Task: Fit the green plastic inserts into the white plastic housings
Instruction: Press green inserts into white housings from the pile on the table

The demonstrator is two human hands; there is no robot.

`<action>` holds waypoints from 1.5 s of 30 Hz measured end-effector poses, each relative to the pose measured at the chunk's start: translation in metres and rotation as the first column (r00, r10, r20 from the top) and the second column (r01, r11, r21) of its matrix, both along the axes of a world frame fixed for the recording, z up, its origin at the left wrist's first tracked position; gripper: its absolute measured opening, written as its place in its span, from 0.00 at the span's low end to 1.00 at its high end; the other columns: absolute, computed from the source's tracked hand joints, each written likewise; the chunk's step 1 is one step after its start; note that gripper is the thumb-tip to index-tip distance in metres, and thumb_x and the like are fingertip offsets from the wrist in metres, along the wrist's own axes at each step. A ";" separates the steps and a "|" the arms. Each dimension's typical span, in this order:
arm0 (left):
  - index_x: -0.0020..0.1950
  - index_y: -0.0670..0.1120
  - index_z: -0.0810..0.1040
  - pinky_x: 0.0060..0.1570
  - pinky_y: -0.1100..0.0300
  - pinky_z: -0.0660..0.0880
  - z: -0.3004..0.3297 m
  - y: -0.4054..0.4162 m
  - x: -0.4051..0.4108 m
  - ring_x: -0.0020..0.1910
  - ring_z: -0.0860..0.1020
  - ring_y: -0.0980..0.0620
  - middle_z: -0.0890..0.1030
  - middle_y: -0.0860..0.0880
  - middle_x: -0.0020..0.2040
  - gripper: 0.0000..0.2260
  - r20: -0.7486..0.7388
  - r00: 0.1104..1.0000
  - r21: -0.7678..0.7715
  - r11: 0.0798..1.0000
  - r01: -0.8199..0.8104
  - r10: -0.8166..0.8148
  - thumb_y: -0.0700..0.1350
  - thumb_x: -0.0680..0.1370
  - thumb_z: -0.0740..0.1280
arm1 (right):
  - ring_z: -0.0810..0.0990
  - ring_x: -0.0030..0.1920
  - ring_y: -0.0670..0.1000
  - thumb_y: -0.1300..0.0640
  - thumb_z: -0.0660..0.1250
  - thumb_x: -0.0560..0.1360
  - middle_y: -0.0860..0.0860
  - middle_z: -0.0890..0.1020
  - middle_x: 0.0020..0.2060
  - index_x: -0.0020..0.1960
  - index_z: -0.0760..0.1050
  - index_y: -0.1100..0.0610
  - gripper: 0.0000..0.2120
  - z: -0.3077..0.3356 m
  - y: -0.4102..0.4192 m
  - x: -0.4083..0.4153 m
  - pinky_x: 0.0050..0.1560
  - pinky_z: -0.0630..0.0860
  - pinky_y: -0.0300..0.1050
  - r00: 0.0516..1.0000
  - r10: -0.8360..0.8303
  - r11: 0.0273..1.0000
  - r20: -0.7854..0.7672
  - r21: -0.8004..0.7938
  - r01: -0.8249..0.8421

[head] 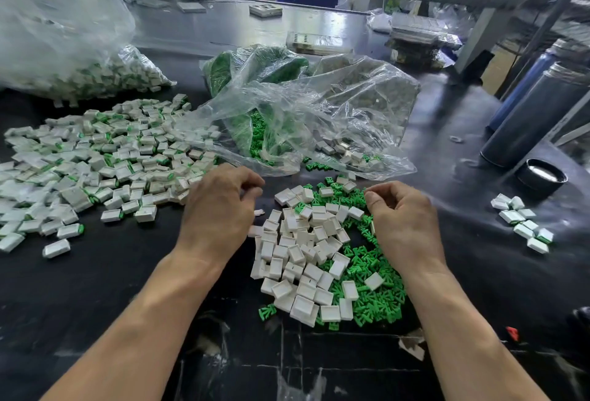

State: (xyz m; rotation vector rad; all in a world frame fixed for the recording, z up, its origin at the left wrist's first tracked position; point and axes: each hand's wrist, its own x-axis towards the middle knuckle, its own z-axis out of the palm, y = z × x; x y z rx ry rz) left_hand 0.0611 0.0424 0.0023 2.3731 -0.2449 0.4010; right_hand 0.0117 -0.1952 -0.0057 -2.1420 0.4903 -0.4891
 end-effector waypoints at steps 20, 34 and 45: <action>0.61 0.54 0.82 0.57 0.54 0.61 -0.022 -0.027 0.007 0.59 0.73 0.51 0.77 0.52 0.55 0.11 -0.066 0.998 0.224 0.975 0.008 0.007 0.55 0.80 0.69 | 0.79 0.49 0.52 0.45 0.72 0.79 0.47 0.84 0.51 0.46 0.83 0.43 0.04 0.013 -0.019 -0.003 0.51 0.72 0.45 0.942 -0.079 0.966 -0.325 -0.258 -0.008; 0.48 0.56 0.78 0.55 0.56 0.58 -0.019 -0.029 0.003 0.50 0.76 0.54 0.80 0.59 0.43 0.06 -0.099 0.995 0.075 0.997 0.022 -0.014 0.53 0.77 0.74 | 0.81 0.54 0.51 0.47 0.76 0.75 0.45 0.83 0.51 0.43 0.82 0.43 0.04 0.012 -0.004 -0.003 0.57 0.77 0.49 0.935 -0.029 0.957 -0.354 -0.281 -0.077; 0.52 0.52 0.84 0.56 0.62 0.79 -0.002 -0.030 -0.010 0.51 0.81 0.60 0.83 0.57 0.49 0.06 -0.151 0.962 -0.360 0.919 0.160 -0.227 0.41 0.80 0.70 | 0.82 0.40 0.40 0.52 0.75 0.78 0.43 0.85 0.39 0.46 0.82 0.47 0.03 0.017 0.006 -0.012 0.44 0.77 0.39 0.987 0.137 0.981 0.082 0.128 -0.146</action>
